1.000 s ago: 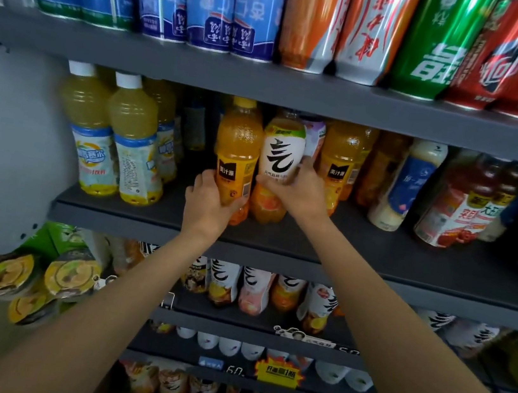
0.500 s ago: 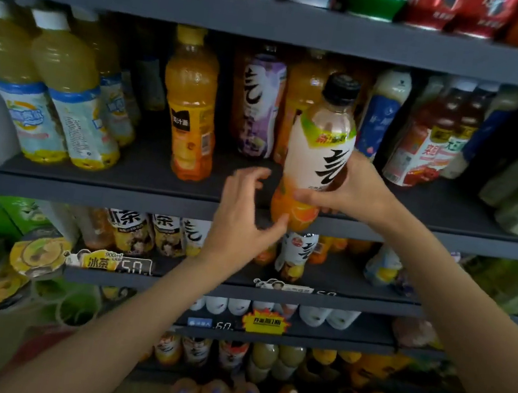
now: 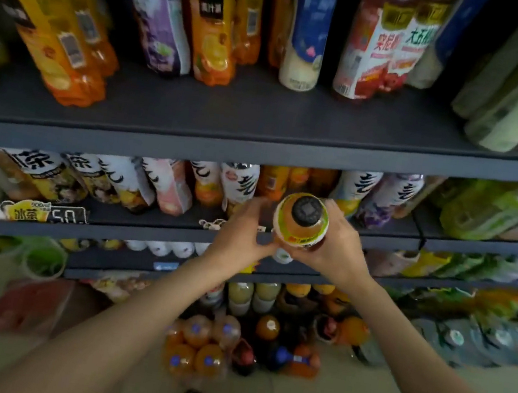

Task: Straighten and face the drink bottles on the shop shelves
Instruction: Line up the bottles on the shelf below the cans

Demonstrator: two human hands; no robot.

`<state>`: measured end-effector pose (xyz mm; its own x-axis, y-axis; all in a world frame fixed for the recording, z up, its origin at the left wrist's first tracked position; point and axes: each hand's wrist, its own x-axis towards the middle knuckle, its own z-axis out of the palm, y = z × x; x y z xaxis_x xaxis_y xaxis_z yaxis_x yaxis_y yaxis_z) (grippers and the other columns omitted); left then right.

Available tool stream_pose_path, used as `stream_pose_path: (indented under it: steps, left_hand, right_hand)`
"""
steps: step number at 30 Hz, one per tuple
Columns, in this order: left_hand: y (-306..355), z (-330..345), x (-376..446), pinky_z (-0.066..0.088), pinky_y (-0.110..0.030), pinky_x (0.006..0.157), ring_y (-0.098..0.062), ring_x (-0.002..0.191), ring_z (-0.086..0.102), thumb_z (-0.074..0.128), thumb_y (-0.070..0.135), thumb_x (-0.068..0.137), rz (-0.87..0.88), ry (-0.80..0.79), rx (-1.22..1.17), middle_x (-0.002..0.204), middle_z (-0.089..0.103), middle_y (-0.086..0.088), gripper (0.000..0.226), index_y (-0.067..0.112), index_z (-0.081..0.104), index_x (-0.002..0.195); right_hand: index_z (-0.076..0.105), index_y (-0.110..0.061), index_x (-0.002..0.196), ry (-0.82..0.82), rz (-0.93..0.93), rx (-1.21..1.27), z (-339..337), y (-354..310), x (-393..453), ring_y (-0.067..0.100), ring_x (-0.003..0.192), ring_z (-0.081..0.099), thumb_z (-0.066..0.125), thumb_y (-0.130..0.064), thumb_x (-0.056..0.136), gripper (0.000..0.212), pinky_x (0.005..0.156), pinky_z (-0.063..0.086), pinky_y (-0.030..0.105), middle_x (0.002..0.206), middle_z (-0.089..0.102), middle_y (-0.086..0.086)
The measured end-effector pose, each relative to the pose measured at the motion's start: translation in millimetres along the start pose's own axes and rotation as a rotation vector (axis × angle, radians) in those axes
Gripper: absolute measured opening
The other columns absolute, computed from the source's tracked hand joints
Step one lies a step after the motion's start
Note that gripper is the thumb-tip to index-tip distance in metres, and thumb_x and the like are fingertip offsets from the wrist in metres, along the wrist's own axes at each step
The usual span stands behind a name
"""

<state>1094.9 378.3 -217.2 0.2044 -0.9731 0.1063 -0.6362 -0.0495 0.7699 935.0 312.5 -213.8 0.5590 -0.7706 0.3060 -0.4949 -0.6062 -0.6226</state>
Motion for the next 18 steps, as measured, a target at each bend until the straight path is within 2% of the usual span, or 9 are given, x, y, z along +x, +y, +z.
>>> stream_pose_path:
  steps: [3,6,10,13,18]
  left_hand:
    - [-11.7,6.1,3.5,0.036,-0.024,0.095,-0.020,0.119,0.049,0.075,0.018,0.076,-0.018,0.022,0.090,0.127,0.053,-0.008,0.062,0.006,0.046,0.129]
    - [-20.4,9.5,0.2,0.032,-0.017,0.088,-0.022,0.112,0.051,0.069,0.013,0.080,-0.072,0.125,0.148,0.121,0.053,-0.009,0.048,0.005,0.050,0.123]
    - [-33.3,14.1,1.4,0.033,-0.016,0.081,-0.022,0.105,0.052,0.067,0.013,0.083,-0.212,0.310,0.132,0.116,0.051,-0.009,0.038,0.004,0.050,0.116]
    - [-37.4,16.8,9.8,0.035,-0.019,0.081,-0.022,0.106,0.051,0.067,0.018,0.084,-0.306,0.384,0.110,0.117,0.049,-0.010,0.039,0.005,0.048,0.116]
    - [-30.9,24.0,16.2,0.045,-0.033,0.091,-0.023,0.106,0.053,0.070,0.027,0.081,-0.262,0.441,0.072,0.111,0.045,-0.001,0.044,0.006,0.051,0.114]
  right_hand:
    - [0.052,-0.010,0.105,0.099,0.019,-0.019,12.7,26.1,-0.2,0.012,0.089,0.051,0.084,-0.032,0.065,0.056,0.063,0.045,0.030,0.094,0.043,-0.011]
    - [0.053,-0.006,0.108,0.188,0.071,0.040,21.6,36.4,12.9,0.012,0.093,0.050,0.082,-0.028,0.066,0.056,0.067,0.041,0.025,0.099,0.053,0.003]
    - [0.051,-0.003,0.111,0.218,0.188,0.170,37.1,45.0,35.8,0.014,0.100,0.053,0.084,-0.026,0.066,0.060,0.075,0.038,0.018,0.107,0.057,0.006]
    - [0.050,-0.004,0.116,0.159,0.235,0.159,51.6,49.6,43.8,0.021,0.105,0.056,0.084,-0.028,0.066,0.065,0.081,0.042,0.026,0.113,0.058,0.007]
    - [0.049,-0.003,0.120,0.081,0.209,0.149,68.3,35.3,60.1,0.027,0.106,0.057,0.082,-0.031,0.066,0.069,0.085,0.048,0.039,0.116,0.058,0.011]
